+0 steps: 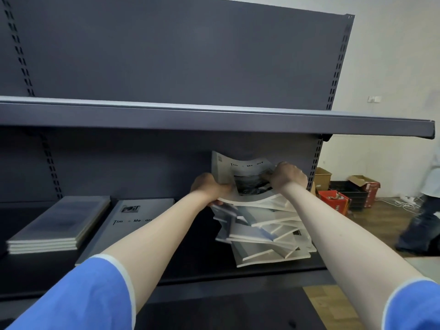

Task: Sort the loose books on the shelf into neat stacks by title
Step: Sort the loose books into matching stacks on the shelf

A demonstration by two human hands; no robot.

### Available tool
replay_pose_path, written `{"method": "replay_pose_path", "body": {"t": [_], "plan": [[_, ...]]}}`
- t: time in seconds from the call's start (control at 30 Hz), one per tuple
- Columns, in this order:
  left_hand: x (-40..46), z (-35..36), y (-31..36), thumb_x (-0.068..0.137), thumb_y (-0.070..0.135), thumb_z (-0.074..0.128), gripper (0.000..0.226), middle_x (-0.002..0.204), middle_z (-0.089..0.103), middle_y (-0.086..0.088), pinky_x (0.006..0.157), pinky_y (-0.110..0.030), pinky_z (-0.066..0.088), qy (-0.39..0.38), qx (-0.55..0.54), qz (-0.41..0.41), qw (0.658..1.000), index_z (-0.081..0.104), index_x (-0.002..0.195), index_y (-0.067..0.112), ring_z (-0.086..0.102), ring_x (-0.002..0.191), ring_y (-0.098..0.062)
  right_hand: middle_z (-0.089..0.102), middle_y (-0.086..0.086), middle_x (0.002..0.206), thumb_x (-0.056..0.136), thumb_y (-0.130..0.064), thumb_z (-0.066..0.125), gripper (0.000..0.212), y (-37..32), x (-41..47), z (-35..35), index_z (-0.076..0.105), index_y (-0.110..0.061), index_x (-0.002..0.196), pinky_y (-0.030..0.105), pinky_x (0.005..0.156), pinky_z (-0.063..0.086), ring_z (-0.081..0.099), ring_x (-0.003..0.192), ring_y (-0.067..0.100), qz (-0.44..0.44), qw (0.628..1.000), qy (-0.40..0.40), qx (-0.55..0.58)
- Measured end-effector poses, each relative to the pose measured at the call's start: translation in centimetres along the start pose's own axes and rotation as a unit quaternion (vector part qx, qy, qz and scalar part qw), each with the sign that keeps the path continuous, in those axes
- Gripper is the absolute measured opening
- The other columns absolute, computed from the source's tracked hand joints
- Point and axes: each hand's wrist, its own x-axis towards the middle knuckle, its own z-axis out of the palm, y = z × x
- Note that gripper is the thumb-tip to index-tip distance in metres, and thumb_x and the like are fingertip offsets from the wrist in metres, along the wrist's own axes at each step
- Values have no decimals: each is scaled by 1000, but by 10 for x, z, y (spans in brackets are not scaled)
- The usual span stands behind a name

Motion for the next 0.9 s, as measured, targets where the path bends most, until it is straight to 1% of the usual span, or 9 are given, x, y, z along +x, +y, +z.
{"method": "replay_pose_path", "body": {"t": [0.1,0.2,0.27,0.37,0.5,0.63,0.7,0.8,0.9], "plan": [[-5,-12,-12,85,37,66,28,60,58,-1,40,-19,38,1,-13,-6,1000,55,77,12,52,47,-10,64,11,120,96,-31,52,35,-16,-9,2,60,-7,121,29,79,45,60,111,30,-13,1000,3,7],[-10,-30,-26,84,39,66,30,55,57,1,41,-17,38,14,-19,-9,1000,54,70,15,50,44,-8,63,12,122,96,-35,51,43,-37,-19,5,55,-4,125,31,82,47,59,112,31,-32,999,9,23],[-12,-44,-36,84,40,66,29,57,57,0,41,-18,38,26,-18,-10,999,54,72,15,52,46,-9,62,14,122,96,-40,51,48,-54,-26,7,54,-2,126,33,83,47,60,112,32,-45,998,9,36],[-15,-68,-53,85,40,65,29,59,57,0,38,-18,36,42,-11,-20,999,52,75,16,52,40,-7,63,14,119,97,-44,49,52,-79,-39,13,53,0,124,32,78,46,61,109,31,-68,996,10,50],[-21,-94,-78,87,37,63,26,64,54,1,38,-18,34,55,-8,-34,998,52,85,14,51,40,-6,65,13,115,99,-38,47,44,-112,-55,25,53,-1,122,29,70,40,63,105,30,-90,993,4,70],[-30,-120,-104,88,38,62,30,69,54,1,44,-21,39,74,25,-64,995,45,94,13,54,50,-10,63,14,119,98,-37,48,45,-144,-72,42,52,0,123,32,76,46,61,108,31,-111,991,-21,77],[-35,-131,-118,88,37,62,32,73,57,-1,48,-23,42,79,34,-78,993,47,98,11,56,53,-12,62,15,121,98,-38,48,46,-157,-80,52,52,0,124,32,77,46,61,110,31,-121,989,-33,81],[-39,-141,-139,89,36,61,39,87,62,-6,51,-24,43,83,28,-92,992,52,112,6,57,56,-12,63,14,120,98,-38,48,46,-170,-92,70,52,0,124,30,71,42,62,108,30,-125,987,-54,86],[-43,-144,-160,90,35,59,44,98,60,-5,50,-22,41,72,37,-104,991,48,123,7,56,56,-11,63,13,119,98,-37,48,43,-179,-104,88,51,-2,122,30,72,44,62,108,29,-124,985,-76,88]]}}
